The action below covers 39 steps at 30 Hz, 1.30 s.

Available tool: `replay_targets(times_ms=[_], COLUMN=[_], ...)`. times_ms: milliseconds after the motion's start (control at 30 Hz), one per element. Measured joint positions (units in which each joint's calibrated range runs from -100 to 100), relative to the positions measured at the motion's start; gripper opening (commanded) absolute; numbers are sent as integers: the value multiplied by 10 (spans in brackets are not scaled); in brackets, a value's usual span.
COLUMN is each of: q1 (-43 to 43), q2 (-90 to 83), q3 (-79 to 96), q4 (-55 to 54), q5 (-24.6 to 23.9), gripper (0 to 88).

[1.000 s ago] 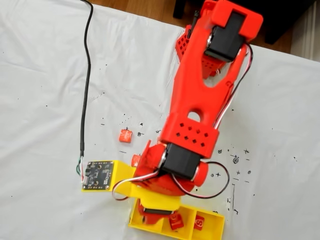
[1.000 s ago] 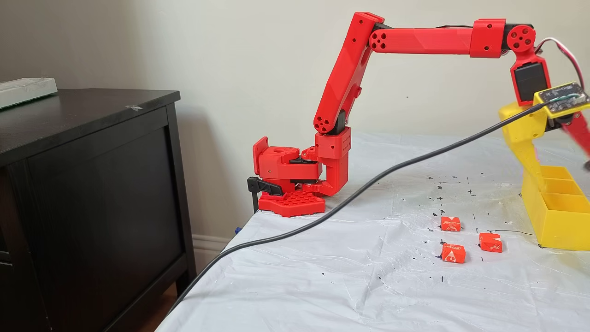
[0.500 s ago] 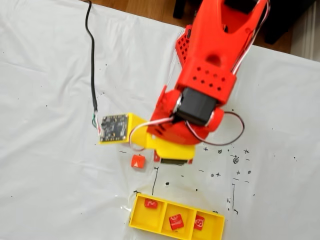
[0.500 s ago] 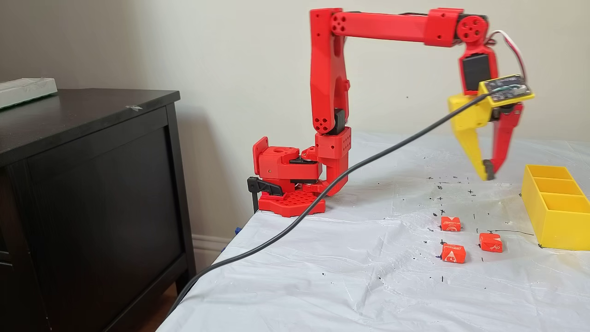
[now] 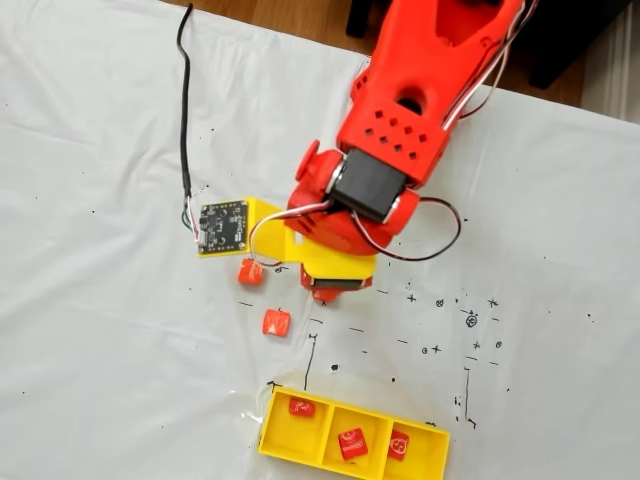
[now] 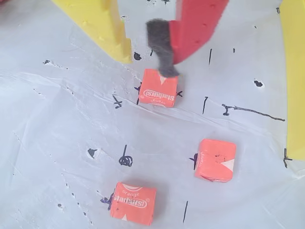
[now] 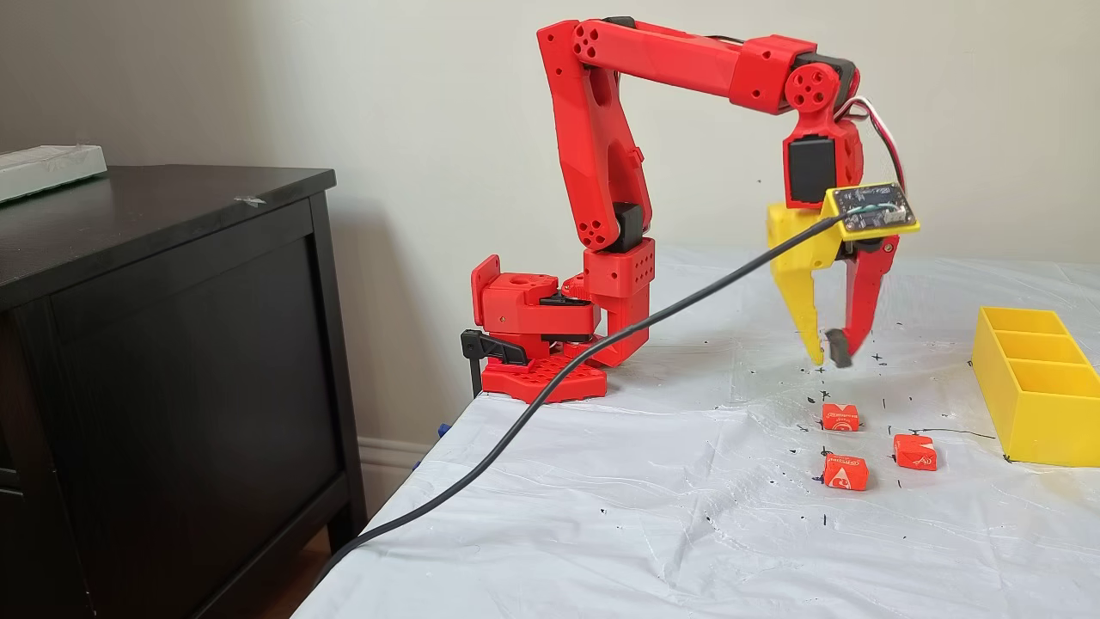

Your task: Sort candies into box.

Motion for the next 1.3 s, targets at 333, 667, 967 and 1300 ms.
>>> replay_targets(times_ms=[333, 667, 967, 1300], q1=[-4, -4, -7, -11], q2=[23, 88, 101, 138], q3=[11, 11, 21, 21], q4=[-16, -35, -48, -52], q5=[5, 15, 18, 17], gripper=[294, 292, 297, 298])
